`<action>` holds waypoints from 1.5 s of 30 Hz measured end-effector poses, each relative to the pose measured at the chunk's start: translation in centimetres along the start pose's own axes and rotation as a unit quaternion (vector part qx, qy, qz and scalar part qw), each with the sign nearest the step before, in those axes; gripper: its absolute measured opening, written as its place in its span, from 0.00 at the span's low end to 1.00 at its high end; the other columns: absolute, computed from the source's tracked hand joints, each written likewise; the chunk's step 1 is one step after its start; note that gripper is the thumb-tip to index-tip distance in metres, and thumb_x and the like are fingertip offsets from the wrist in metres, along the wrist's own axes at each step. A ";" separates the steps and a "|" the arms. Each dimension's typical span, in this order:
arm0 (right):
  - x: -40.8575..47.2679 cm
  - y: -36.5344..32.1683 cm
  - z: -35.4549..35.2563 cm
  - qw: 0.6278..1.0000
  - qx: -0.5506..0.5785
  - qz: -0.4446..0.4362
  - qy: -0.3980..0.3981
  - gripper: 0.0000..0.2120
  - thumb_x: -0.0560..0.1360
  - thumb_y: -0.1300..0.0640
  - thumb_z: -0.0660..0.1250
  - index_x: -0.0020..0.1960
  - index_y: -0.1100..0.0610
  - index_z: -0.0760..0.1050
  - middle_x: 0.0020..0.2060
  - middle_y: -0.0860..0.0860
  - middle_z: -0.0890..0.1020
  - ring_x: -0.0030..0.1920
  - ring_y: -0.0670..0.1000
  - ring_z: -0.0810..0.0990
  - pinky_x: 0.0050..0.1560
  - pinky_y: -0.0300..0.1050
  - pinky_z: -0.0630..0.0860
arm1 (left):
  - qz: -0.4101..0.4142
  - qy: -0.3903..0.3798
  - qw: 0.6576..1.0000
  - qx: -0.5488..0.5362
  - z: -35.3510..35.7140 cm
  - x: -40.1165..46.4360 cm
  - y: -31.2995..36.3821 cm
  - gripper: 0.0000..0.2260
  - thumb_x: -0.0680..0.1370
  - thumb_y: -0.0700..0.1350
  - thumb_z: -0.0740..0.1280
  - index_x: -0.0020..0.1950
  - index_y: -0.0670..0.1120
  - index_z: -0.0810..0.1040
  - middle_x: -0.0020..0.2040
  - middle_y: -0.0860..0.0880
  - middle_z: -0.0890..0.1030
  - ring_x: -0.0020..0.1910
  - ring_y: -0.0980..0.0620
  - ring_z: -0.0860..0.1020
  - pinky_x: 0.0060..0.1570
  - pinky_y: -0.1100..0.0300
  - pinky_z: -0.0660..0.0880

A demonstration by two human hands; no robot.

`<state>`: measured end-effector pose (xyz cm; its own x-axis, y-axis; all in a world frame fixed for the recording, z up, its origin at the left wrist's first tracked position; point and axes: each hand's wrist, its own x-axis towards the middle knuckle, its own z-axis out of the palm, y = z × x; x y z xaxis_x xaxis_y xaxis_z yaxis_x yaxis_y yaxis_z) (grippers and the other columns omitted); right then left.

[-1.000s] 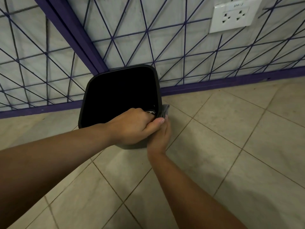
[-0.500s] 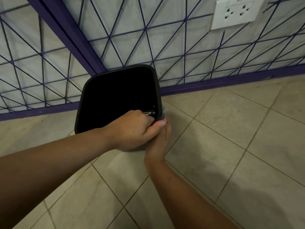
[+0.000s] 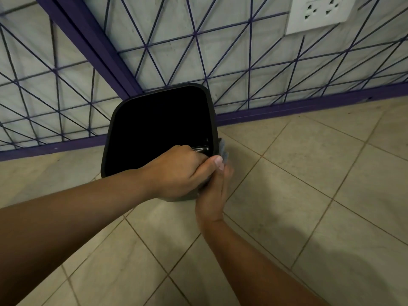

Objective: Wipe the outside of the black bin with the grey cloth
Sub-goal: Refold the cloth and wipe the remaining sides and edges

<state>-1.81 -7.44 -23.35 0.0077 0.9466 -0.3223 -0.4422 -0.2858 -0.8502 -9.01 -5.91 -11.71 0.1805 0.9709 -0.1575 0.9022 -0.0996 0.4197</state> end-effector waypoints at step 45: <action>0.3 -1.9 2.3 0.993 -0.085 -0.053 0.061 0.31 0.77 0.35 0.50 0.63 0.56 0.77 0.59 0.57 0.81 0.62 0.56 0.78 0.69 0.52 0.73 | -0.002 0.006 0.999 -0.048 0.0 0.3 -0.5 0.26 0.83 0.62 0.47 0.38 0.52 0.78 0.34 0.51 0.81 0.35 0.56 0.79 0.42 0.57 0.75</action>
<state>-3.01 -6.31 -20.90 0.1596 0.9503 -0.2672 -0.2755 -0.2170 -0.9365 -9.44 -5.60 -12.00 0.1706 0.9741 -0.1487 0.8611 -0.0741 0.5030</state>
